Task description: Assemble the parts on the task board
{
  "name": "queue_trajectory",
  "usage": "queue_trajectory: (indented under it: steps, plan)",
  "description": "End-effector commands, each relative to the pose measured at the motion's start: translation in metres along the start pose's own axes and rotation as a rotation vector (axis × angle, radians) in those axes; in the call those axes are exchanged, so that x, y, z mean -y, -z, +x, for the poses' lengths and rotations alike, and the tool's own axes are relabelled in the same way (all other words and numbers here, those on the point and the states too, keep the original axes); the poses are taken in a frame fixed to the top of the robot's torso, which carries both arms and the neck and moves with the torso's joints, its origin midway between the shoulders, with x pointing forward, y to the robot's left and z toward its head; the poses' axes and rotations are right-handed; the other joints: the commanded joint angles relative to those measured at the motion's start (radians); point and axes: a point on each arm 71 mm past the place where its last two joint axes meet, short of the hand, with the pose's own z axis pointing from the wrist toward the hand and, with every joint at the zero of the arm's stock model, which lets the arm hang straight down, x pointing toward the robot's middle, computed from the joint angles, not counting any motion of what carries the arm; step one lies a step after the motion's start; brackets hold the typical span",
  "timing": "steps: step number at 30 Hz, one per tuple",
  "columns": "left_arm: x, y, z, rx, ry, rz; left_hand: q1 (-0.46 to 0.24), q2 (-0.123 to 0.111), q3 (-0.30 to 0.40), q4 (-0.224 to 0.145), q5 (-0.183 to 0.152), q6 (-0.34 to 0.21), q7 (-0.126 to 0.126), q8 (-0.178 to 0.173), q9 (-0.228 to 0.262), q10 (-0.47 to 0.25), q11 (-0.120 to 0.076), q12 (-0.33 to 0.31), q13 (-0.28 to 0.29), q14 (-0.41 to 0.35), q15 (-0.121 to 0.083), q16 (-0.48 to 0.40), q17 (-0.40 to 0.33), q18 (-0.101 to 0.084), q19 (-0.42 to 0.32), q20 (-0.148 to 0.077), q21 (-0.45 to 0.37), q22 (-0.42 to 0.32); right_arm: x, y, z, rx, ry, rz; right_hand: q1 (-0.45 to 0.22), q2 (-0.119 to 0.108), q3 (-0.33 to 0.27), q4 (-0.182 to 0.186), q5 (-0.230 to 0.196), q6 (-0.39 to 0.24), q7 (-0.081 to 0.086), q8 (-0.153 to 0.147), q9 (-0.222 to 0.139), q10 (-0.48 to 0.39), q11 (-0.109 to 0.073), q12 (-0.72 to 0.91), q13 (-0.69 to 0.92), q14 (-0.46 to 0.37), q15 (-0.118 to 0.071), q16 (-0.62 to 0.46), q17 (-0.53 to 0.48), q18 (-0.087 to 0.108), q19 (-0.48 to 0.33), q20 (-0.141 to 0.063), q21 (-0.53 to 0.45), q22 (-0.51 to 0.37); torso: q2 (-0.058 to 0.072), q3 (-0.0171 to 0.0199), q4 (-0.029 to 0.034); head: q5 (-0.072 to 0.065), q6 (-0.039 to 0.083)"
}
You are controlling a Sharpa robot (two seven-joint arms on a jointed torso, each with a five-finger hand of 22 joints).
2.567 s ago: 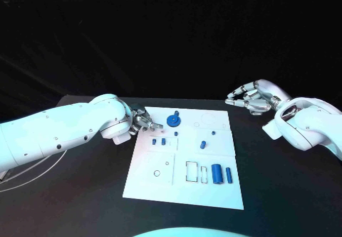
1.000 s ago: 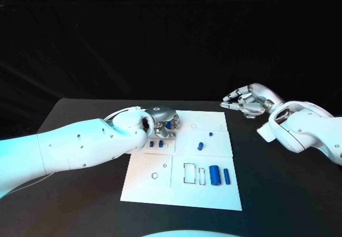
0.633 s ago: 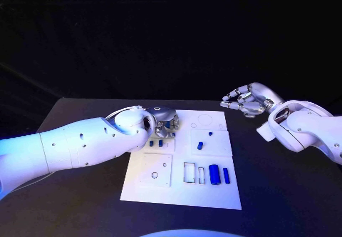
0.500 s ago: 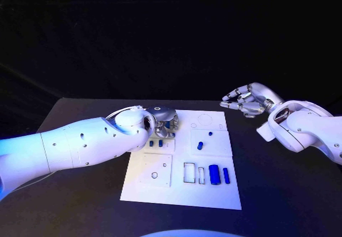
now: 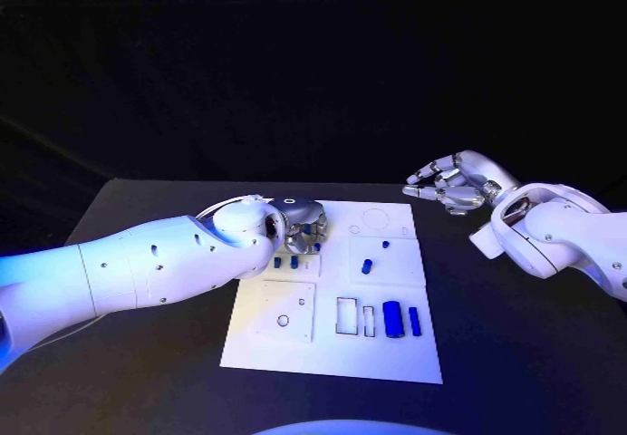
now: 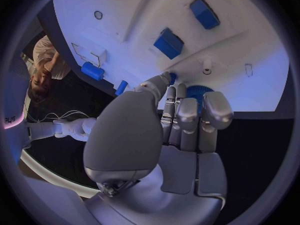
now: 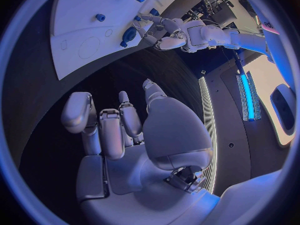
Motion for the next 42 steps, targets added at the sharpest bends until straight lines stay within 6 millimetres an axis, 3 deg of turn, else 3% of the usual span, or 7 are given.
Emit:
queue_trajectory:
  steps: [1, 13, 25, 34, 42]
  plan:
    - [0.0025, -0.0008, 0.0028, -0.024, -0.002, 0.018, 0.009, 0.002, 0.006, -0.002, 0.000, 0.006, -0.001, -0.008, -0.001, 0.009, 0.002, -0.004, -0.001, 0.006, 0.001, 0.005, -0.001, -0.013, -0.001, 0.000, 0.003, 0.001, -0.0011, 0.0001, 0.0003, -0.002, 0.003, -0.010, 0.004, 0.006, -0.001, 0.002, 0.004, -0.006, -0.002, 0.004, 0.001, -0.003, 0.000, -0.004, 0.001, 0.056, -0.009, -0.003, 0.069, 0.020, -0.006, -0.001, -0.004, 0.001, 0.000, 0.0003, 0.0002, -0.002, -0.002]
    - [0.0032, -0.0029, 0.0063, -0.035, 0.003, 0.018, 0.014, 0.008, 0.022, -0.009, 0.000, 0.024, 0.001, -0.022, -0.008, 0.035, 0.003, -0.023, -0.015, 0.012, 0.000, 0.020, 0.008, -0.016, 0.002, 0.001, 0.014, 0.015, -0.0012, 0.0004, 0.0001, -0.002, 0.003, -0.009, 0.004, 0.006, -0.002, 0.003, 0.005, -0.006, -0.002, 0.005, 0.001, -0.001, 0.000, -0.003, 0.002, 0.056, -0.009, -0.002, 0.071, 0.020, -0.006, -0.001, -0.004, 0.001, 0.000, 0.0002, -0.0001, -0.005, -0.003]
    - [0.0030, -0.0056, 0.0077, -0.046, 0.011, 0.015, 0.028, 0.036, 0.092, -0.027, 0.002, 0.068, 0.010, -0.048, -0.015, 0.097, 0.003, -0.072, -0.034, 0.029, -0.001, 0.045, 0.024, -0.021, 0.016, 0.000, 0.039, 0.047, -0.0015, 0.0002, 0.0004, -0.004, 0.002, -0.010, 0.004, 0.007, -0.002, 0.003, 0.005, -0.006, -0.002, 0.006, 0.001, 0.000, 0.000, -0.002, 0.003, 0.057, -0.009, -0.002, 0.071, 0.019, -0.006, -0.001, -0.003, 0.002, 0.000, 0.0003, -0.0007, -0.007, -0.006]
    - [0.0026, -0.0050, 0.0069, -0.035, 0.028, 0.020, 0.022, 0.029, 0.153, -0.057, 0.001, 0.102, 0.010, -0.078, -0.016, 0.155, 0.001, -0.140, -0.045, 0.036, -0.003, 0.056, 0.026, -0.023, 0.020, -0.001, 0.053, 0.062, -0.0017, 0.0000, 0.0006, -0.004, 0.002, -0.011, 0.004, 0.007, -0.002, 0.003, 0.005, -0.006, -0.002, 0.006, 0.001, 0.000, 0.000, -0.002, 0.003, 0.057, -0.009, -0.002, 0.071, 0.019, -0.006, -0.001, -0.003, 0.002, -0.001, -0.0001, 0.0014, -0.007, -0.005]
    - [0.0030, -0.0018, 0.0035, -0.015, 0.066, 0.031, -0.004, 0.017, 0.165, -0.065, -0.001, 0.117, 0.009, -0.099, -0.017, 0.177, 0.000, -0.188, -0.049, 0.036, -0.003, 0.059, 0.021, -0.023, 0.018, -0.001, 0.054, 0.064, -0.0014, -0.0003, 0.0002, -0.002, 0.003, -0.011, 0.003, 0.008, -0.003, 0.005, 0.006, -0.004, -0.003, 0.008, 0.001, 0.001, 0.000, -0.001, 0.004, 0.057, -0.009, -0.002, 0.071, 0.020, -0.006, -0.001, -0.004, 0.001, -0.002, -0.0003, 0.0013, -0.004, -0.002]
